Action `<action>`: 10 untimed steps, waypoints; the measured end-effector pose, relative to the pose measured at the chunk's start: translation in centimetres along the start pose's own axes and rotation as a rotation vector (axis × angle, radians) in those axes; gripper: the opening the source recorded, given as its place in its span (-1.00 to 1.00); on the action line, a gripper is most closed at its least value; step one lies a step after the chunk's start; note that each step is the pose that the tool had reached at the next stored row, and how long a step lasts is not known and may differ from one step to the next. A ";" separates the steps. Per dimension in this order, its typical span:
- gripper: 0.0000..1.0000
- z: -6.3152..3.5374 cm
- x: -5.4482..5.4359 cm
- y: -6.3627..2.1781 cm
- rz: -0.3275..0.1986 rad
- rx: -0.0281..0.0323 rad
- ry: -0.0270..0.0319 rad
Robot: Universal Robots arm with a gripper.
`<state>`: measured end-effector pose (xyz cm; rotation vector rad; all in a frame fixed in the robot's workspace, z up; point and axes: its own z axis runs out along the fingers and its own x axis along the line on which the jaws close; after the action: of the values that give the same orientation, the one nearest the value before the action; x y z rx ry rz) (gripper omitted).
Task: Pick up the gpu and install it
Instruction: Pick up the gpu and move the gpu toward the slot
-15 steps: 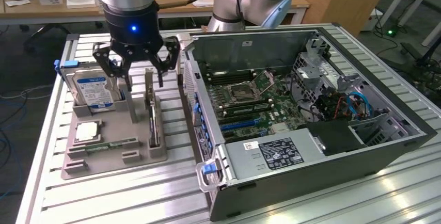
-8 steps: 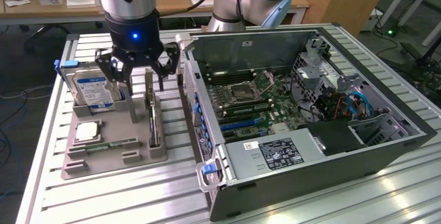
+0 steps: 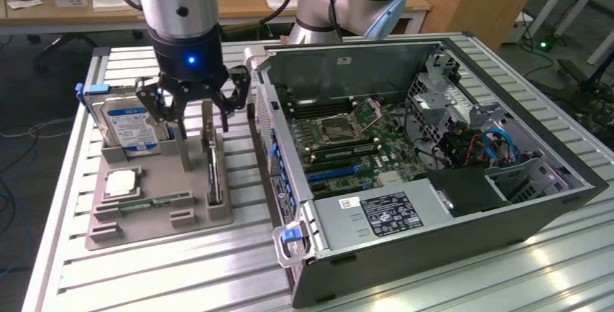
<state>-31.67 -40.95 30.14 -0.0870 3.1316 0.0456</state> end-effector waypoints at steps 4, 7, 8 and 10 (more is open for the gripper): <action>0.29 0.73 0.0 -0.02 -0.002 -0.0001 0.0000; 0.29 1.22 0.0 -0.04 -0.002 -0.0001 -0.0004; 0.29 1.37 0.0 -0.04 -0.002 -0.0001 -0.0006; 0.29 1.73 0.0 -0.05 -0.002 0.0000 -0.0011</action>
<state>-31.67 -40.96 28.41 -0.0899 3.1304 0.0456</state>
